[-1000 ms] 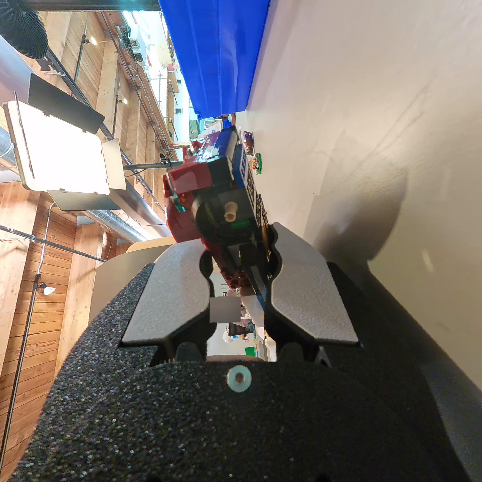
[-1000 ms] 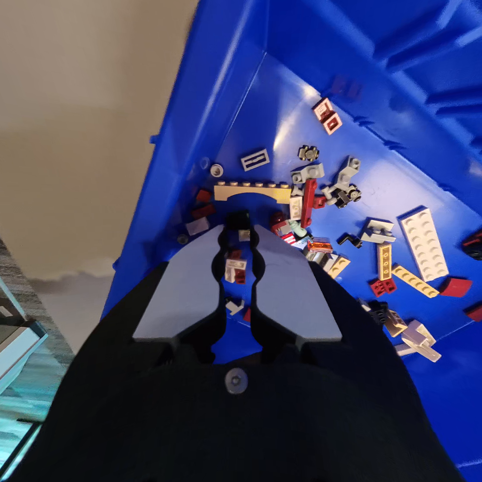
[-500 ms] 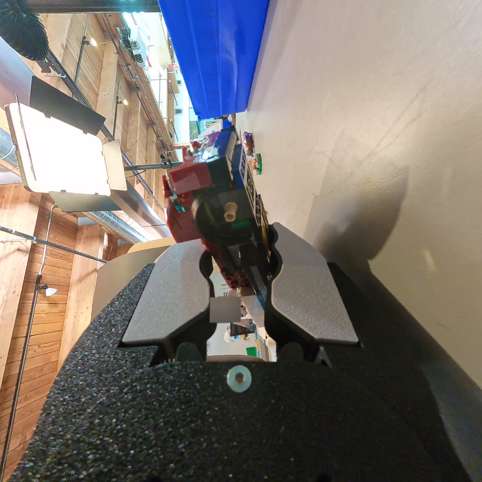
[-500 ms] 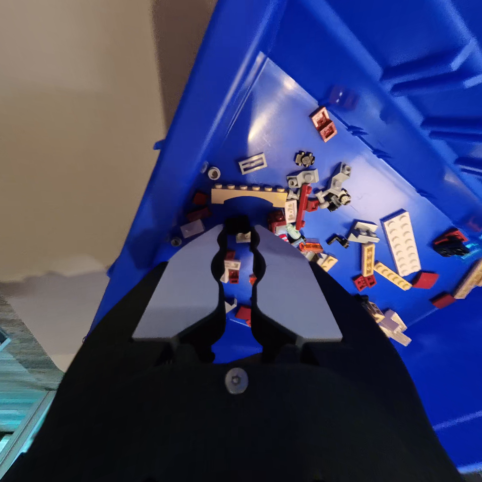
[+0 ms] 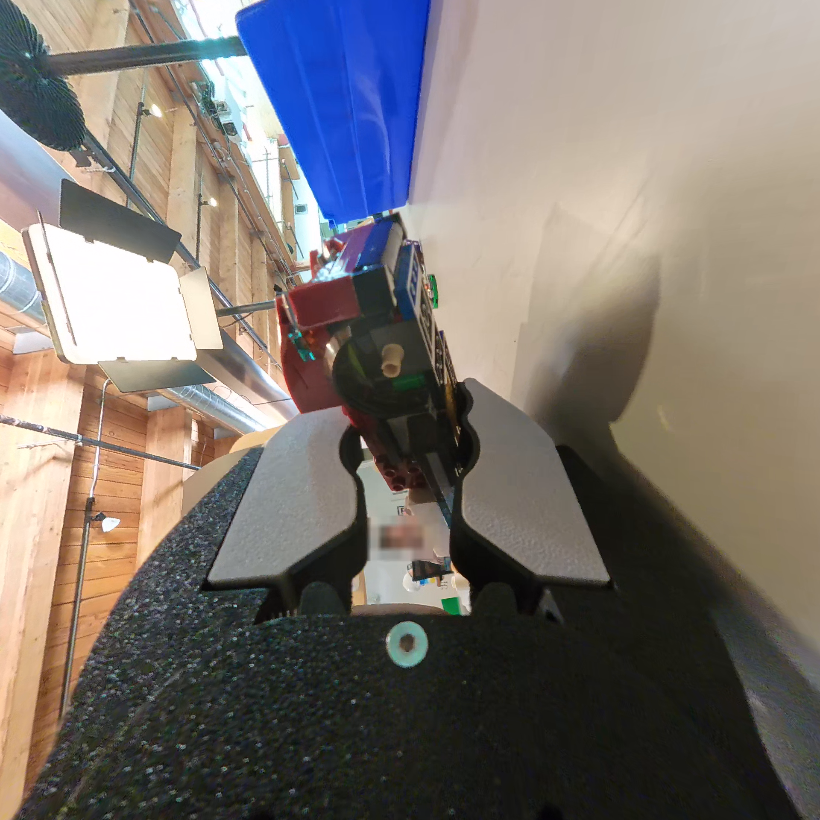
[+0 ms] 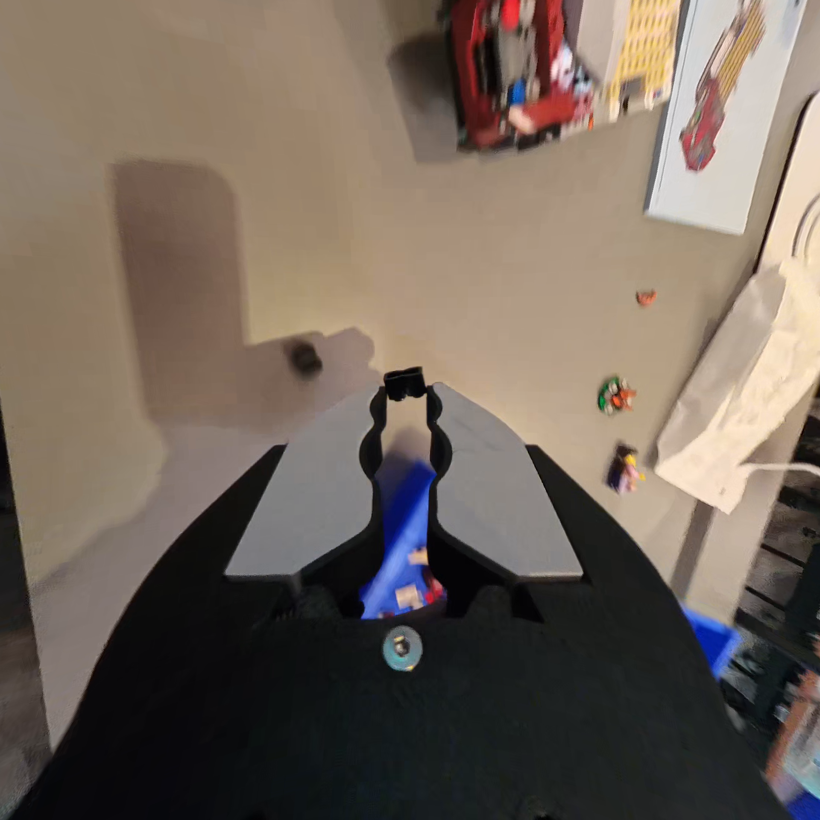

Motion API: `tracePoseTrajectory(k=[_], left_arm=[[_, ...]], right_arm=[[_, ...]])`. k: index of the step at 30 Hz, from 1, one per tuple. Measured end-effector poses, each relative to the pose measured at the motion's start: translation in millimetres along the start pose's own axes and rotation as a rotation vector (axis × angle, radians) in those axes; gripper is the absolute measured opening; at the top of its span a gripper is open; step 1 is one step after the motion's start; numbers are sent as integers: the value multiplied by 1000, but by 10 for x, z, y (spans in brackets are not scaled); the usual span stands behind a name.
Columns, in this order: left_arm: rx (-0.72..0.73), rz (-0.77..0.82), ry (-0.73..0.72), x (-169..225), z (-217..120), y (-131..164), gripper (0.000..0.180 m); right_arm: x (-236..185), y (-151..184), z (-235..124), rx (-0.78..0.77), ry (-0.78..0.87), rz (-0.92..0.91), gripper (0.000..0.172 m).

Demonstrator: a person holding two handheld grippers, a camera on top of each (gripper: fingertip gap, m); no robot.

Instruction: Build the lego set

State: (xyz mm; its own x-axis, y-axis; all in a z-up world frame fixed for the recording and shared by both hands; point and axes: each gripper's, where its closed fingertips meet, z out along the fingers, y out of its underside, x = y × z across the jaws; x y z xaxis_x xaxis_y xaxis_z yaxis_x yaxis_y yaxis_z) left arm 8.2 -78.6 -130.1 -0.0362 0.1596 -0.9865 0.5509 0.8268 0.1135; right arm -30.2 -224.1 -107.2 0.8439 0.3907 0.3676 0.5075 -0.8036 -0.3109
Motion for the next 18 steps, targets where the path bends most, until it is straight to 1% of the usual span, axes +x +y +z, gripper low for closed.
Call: tracePoseTrajectory(k=[3,6,8,10,13,14,15,18], left_arm=[[7,31,9,18,-26,-5,40],[0,61,25,39,-39,29,40],[-13,66,43,60,-44,90,40],[-29,63,55,76,-45,166,40],[-54,59,67,86,-52,271,41],[-56,55,71,88,-54,289,40],[-56,50,75,89,-56,300,40],[-52,40,83,99,-56,296,40]], right_arm=[[-25,-317,320,92,14,61,17],[111,-469,568,102,105,74,17],[175,-551,675,127,117,95,17],[222,-622,740,156,111,139,17],[200,-624,816,138,76,152,18],[202,-617,825,134,75,155,21],[197,-608,818,134,72,162,24],[176,-543,720,150,61,218,26]])
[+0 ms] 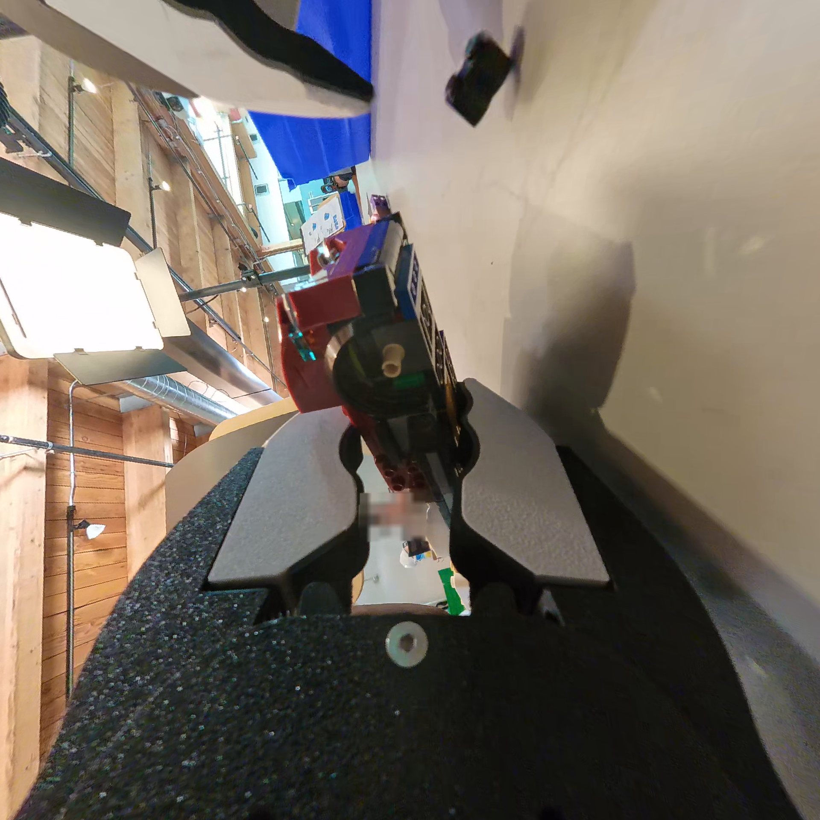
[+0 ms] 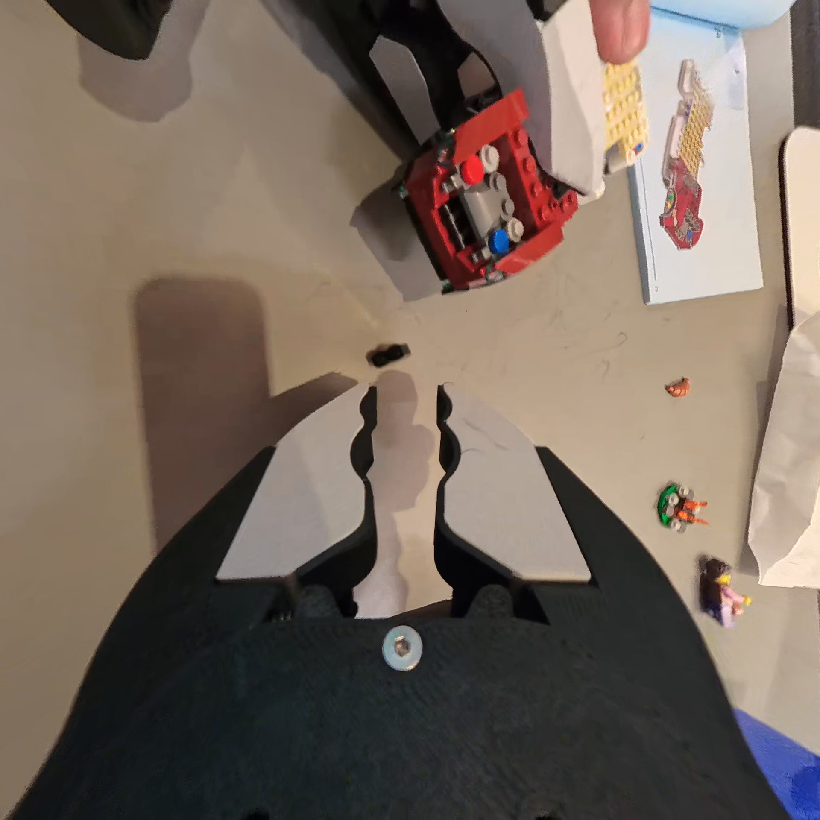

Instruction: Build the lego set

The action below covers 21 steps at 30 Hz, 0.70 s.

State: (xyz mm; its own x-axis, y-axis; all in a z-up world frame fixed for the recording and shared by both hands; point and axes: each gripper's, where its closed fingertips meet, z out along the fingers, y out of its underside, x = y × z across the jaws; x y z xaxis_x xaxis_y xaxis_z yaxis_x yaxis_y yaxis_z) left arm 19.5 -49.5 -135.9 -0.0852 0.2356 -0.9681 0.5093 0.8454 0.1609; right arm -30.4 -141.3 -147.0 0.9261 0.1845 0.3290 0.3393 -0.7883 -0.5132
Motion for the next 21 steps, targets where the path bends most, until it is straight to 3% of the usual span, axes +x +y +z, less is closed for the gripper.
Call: tracePoseTrajectory(k=[9,14,21], left_arm=[[12,-29,0,-14,4,-18,40],[21,-32,-1,-8,19,-60,41],[9,-37,-1,-9,13,-70,41]], right_arm=[[-386,736,-645,-56,-89,301,29],[-587,909,-569,-84,-116,367,28],[-450,769,-333,-70,-98,350,19]])
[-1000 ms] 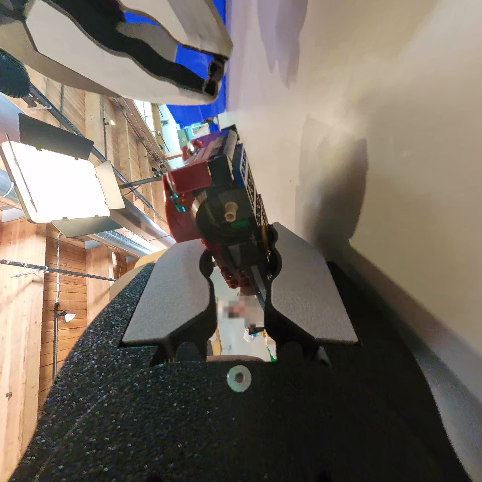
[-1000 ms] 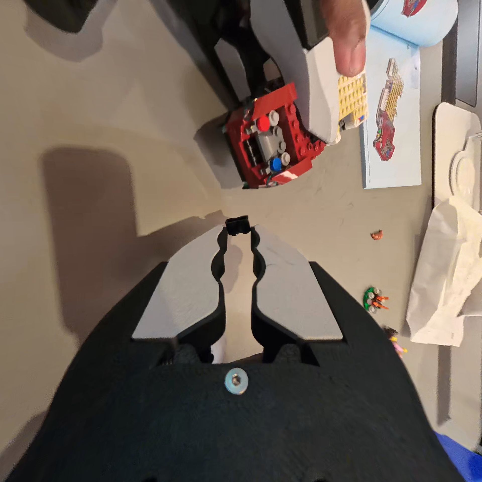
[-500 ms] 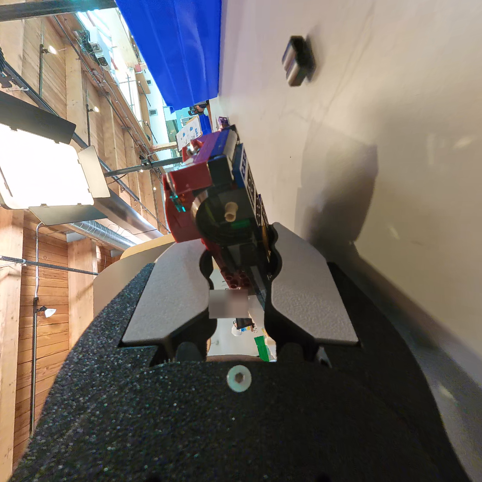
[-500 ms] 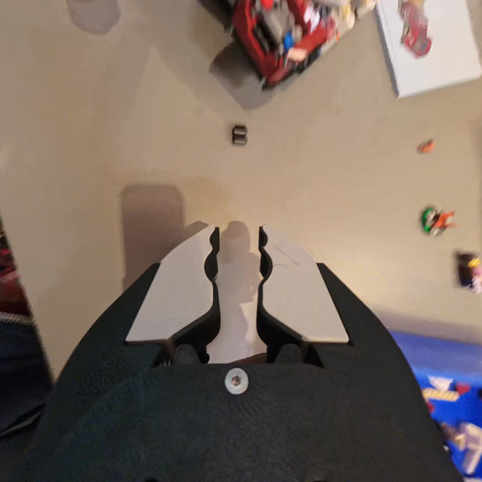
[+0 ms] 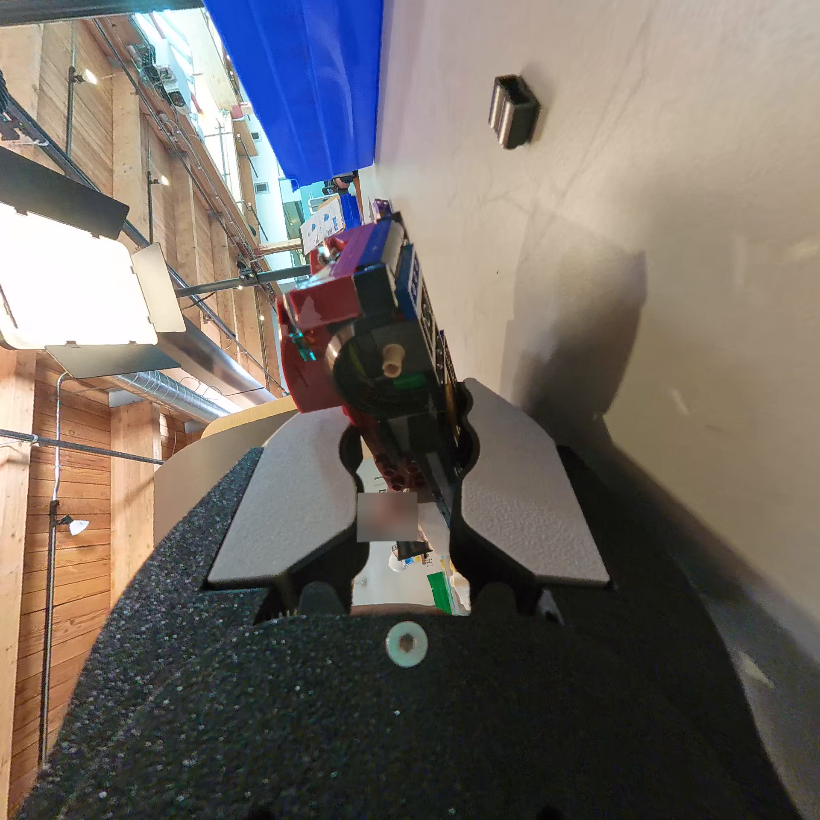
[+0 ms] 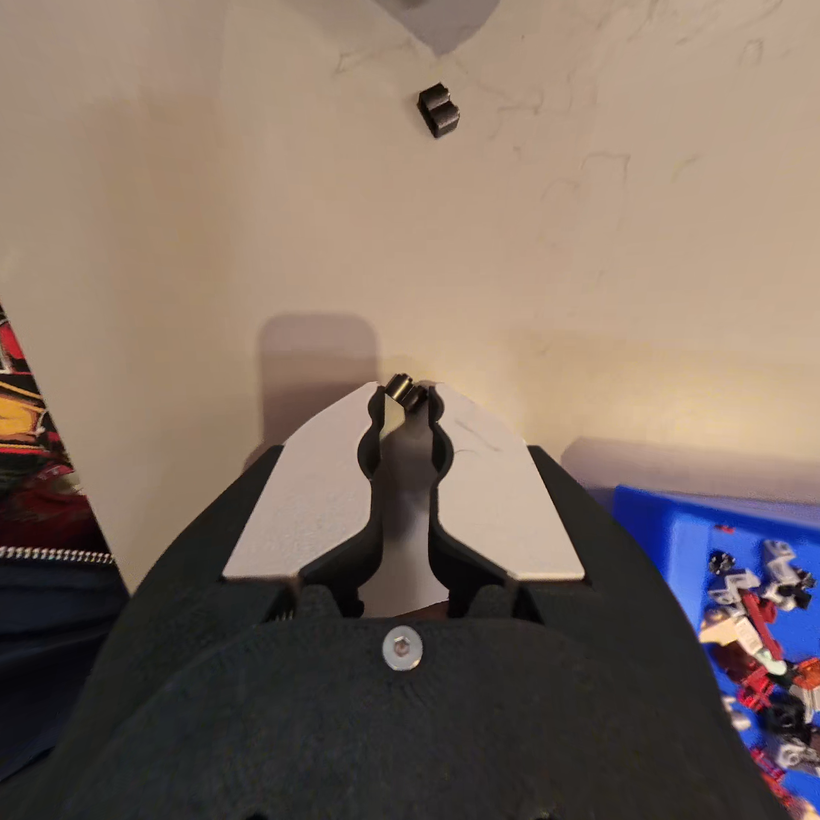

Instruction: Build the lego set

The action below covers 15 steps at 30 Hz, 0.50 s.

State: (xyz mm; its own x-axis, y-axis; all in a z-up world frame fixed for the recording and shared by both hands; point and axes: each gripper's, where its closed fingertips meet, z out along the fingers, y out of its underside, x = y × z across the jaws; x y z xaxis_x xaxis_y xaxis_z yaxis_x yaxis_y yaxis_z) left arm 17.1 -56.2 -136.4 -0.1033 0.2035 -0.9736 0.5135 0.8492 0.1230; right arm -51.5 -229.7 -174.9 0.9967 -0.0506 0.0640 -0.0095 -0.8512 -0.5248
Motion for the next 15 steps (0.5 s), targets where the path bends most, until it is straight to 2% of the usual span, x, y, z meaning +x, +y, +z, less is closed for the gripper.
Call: tracePoseTrajectory(k=[4,9,15], left_arm=[[-4,-12,-2,-15,-7,26,41],[-33,-24,6,-3,-10,117,41],[-53,-44,3,-34,-31,225,40]], right_arm=[[170,-209,112,19,71,-22,19],[447,-686,249,97,167,-3,19],[467,-1018,299,184,143,11,22]])
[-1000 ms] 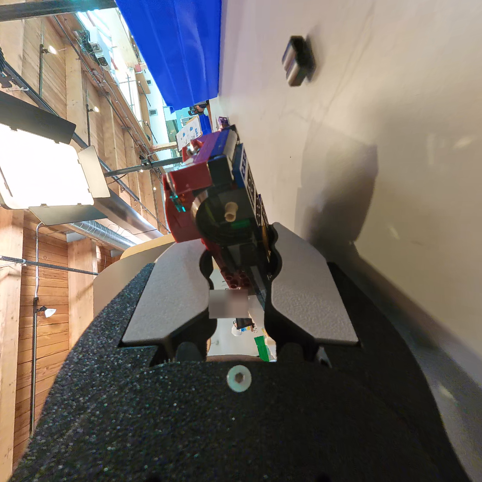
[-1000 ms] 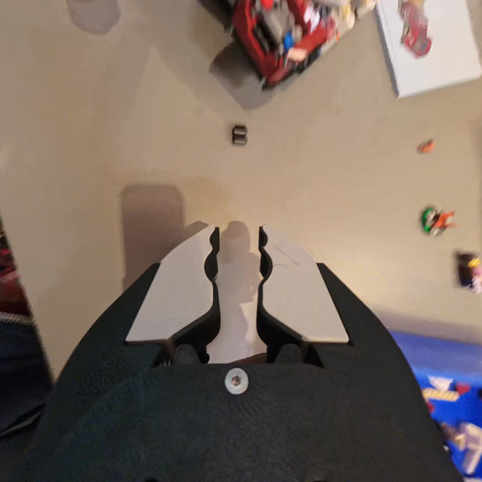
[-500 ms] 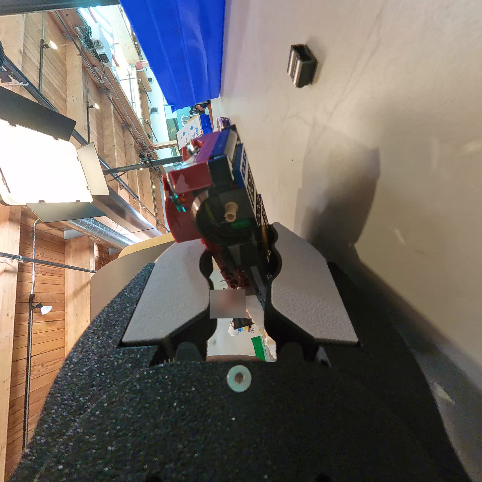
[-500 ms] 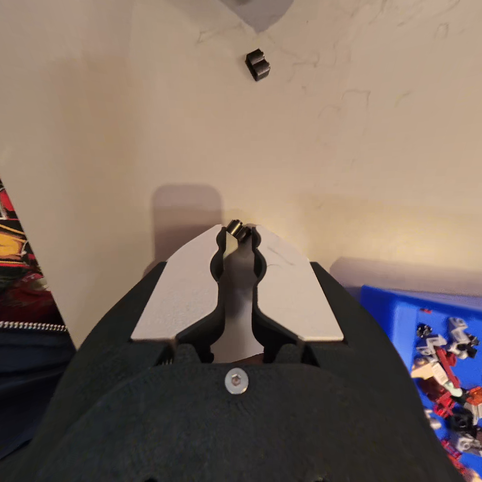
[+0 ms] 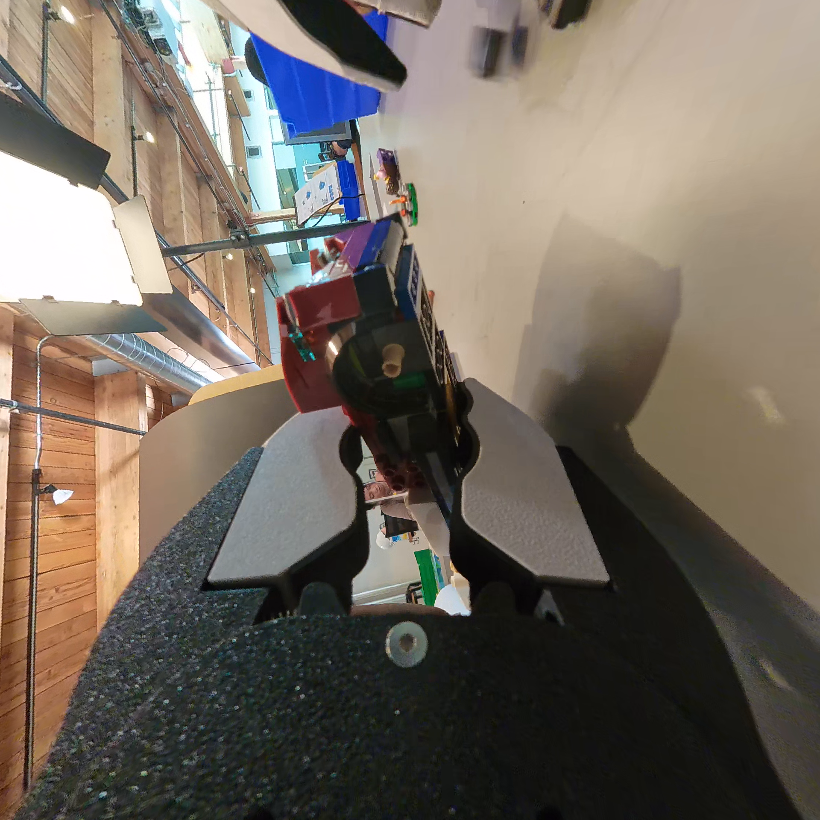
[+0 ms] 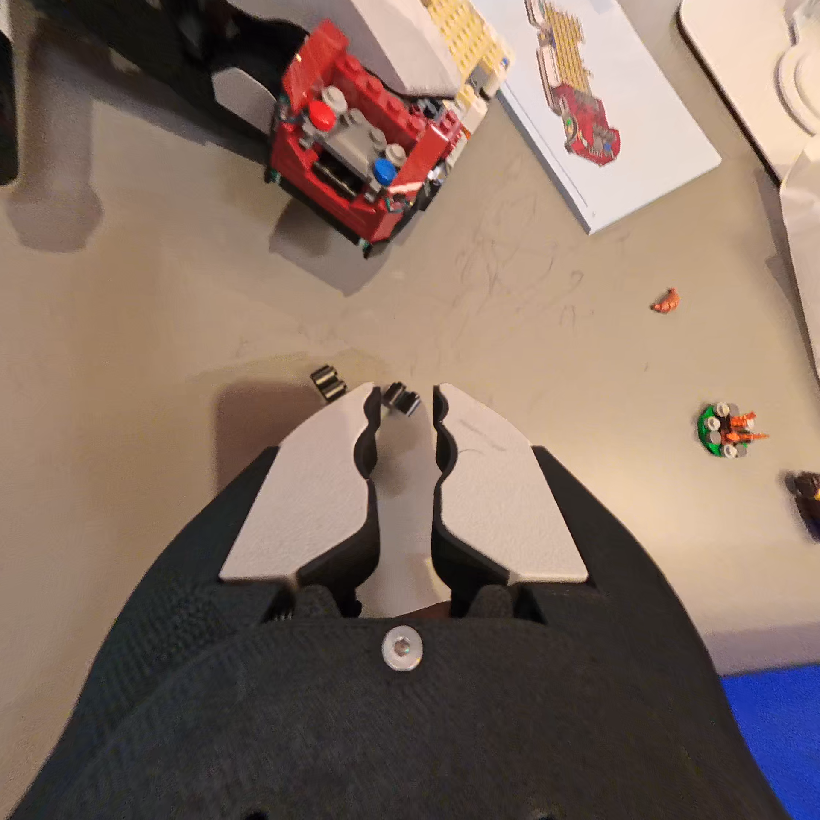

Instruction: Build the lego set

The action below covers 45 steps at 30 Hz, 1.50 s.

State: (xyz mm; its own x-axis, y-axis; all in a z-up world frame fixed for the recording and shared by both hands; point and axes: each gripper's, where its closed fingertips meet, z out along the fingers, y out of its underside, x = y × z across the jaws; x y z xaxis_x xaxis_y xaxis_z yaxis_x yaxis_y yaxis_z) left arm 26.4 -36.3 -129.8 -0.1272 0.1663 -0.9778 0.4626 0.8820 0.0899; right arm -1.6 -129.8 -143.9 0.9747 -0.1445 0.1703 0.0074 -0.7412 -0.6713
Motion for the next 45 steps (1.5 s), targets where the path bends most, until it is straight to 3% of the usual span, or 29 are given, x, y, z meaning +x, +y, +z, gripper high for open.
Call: tracePoseTrajectory(k=[16,24,33,45], left_arm=[[-12,-10,8,-46,-28,2,40],[-12,3,18,-52,-40,-16,40],[-13,3,14,-71,-32,20,40],[-13,-5,17,-68,-12,21,40]], right_arm=[[90,-20,301,-44,-31,37,25],[91,-41,482,-83,-87,147,23],[154,-99,463,-46,-154,292,17],[72,-115,494,-40,-176,258,12]])
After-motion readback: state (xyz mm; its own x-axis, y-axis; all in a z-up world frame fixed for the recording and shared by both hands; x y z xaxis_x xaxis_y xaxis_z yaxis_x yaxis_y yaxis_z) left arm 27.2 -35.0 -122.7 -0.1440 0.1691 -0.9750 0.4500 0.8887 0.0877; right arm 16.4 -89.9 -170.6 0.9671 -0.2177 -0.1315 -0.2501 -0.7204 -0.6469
